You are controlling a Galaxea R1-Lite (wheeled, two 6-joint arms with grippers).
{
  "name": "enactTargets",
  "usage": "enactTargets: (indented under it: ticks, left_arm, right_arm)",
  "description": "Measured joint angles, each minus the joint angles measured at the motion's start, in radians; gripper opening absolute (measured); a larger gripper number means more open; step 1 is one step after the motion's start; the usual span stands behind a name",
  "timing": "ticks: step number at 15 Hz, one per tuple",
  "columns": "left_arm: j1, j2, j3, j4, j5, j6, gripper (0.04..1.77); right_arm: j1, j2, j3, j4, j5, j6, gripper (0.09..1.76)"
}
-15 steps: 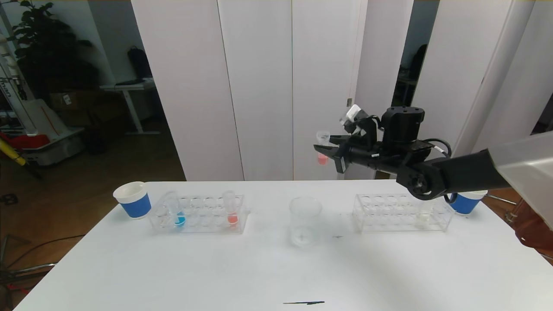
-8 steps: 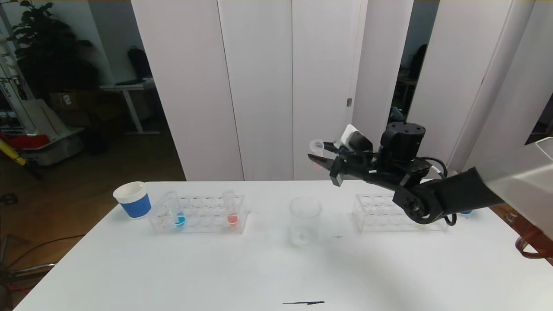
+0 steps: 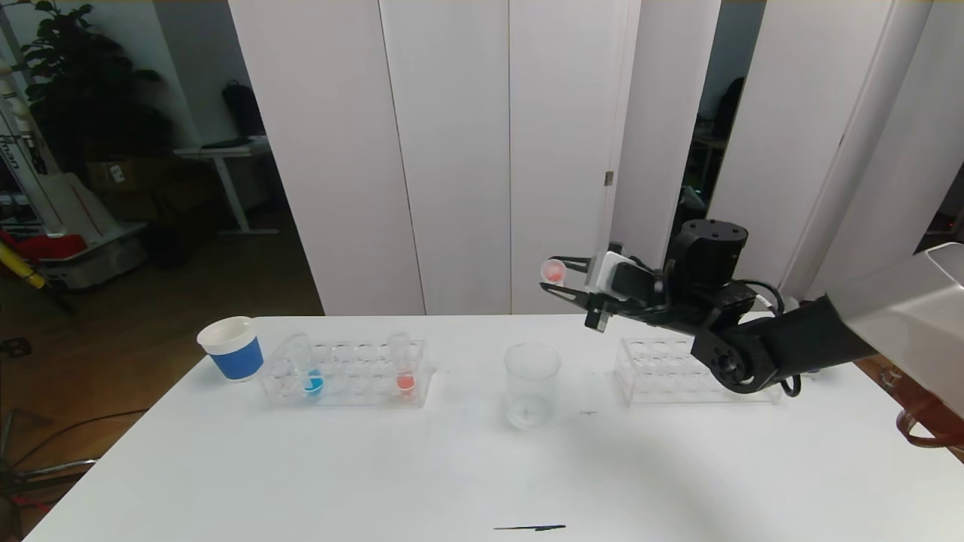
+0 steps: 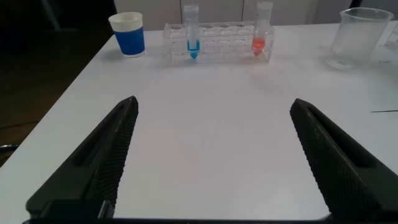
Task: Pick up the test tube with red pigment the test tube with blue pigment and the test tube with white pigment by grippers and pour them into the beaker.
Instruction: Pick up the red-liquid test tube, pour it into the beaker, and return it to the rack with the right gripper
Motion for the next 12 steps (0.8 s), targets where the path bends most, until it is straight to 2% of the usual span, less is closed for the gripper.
enactTargets:
  ticks: [6, 12]
  left_arm:
    - [0.0, 0.0, 0.0, 0.0, 0.0, 0.0, 1.75]
    - [0.0, 0.0, 0.0, 0.0, 0.0, 0.0, 1.75]
  right_arm:
    - [-0.038, 0.03, -0.166, 0.149, 0.126, -0.238, 0.58]
    - [-0.046, 0.049, -0.186, 0.144, 0.171, -0.37, 0.58]
